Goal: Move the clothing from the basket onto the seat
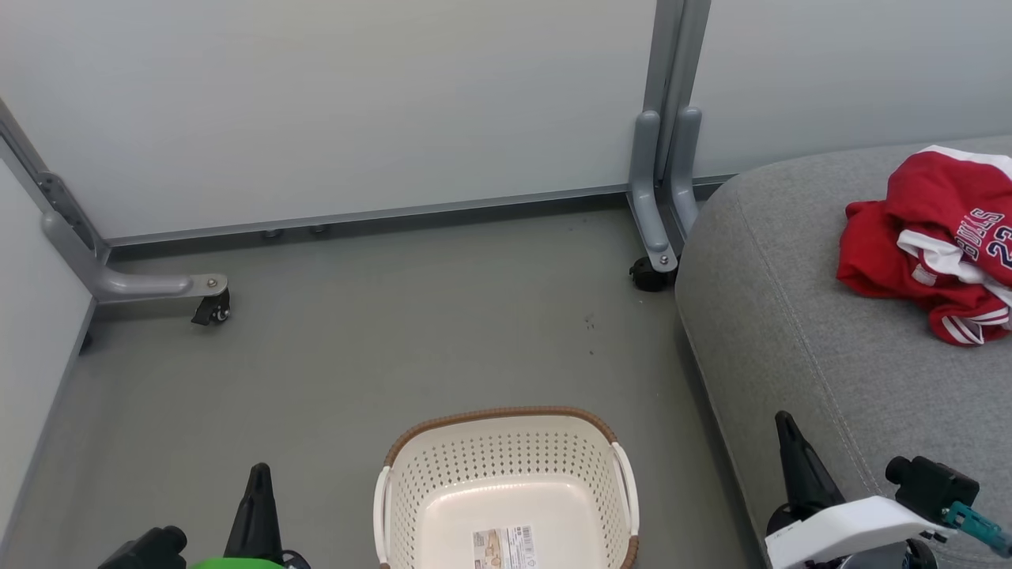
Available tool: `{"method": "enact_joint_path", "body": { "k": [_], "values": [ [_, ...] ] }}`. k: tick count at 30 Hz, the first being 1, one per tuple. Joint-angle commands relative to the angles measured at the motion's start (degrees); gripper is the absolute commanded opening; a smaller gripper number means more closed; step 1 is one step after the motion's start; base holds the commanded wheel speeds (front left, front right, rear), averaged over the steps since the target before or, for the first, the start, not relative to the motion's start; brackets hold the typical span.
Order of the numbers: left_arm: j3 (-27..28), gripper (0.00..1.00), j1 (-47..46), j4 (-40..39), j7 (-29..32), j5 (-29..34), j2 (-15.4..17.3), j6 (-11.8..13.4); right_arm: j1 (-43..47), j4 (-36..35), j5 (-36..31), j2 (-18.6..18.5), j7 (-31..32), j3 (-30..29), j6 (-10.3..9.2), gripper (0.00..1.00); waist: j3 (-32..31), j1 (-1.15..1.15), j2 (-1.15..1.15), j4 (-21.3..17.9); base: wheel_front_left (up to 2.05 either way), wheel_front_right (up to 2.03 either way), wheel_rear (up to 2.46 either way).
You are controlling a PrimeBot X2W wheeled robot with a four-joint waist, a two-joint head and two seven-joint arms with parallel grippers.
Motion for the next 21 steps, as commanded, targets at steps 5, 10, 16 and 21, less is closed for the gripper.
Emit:
{"method": "enact_joint_path", "body": {
  "k": [5,10,16,21],
  "values": [
    [0.9,0.0,-2.8,-0.5,1.1,-5.7,0.8,-0.8,-2.4,-0.3,5.8,-0.4,1.2,-0.8,-0.02,0.0,0.2,0.0,0.0,0.1,0.0,0.0,0.0],
    [1.4,0.0,-3.5,-0.2,2.1,-9.6,0.9,-1.2,-3.1,0.0,9.9,-0.5,2.2,-1.2,-0.02,0.0,0.4,0.0,0.0,0.2,0.0,0.0,0.0],
    [2.0,0.0,-4.5,0.0,3.2,-14.2,1.0,-1.7,-3.9,0.3,14.5,-0.6,3.2,-1.8,-0.02,0.0,0.6,0.0,0.0,0.3,0.0,0.0,0.0],
    [2.5,0.0,-5.3,0.3,4.1,-17.8,1.0,-2.1,-4.6,0.6,18.2,-0.7,4.1,-2.3,-0.03,0.0,0.8,0.0,0.0,0.4,0.0,0.0,0.0]
  ]
}}
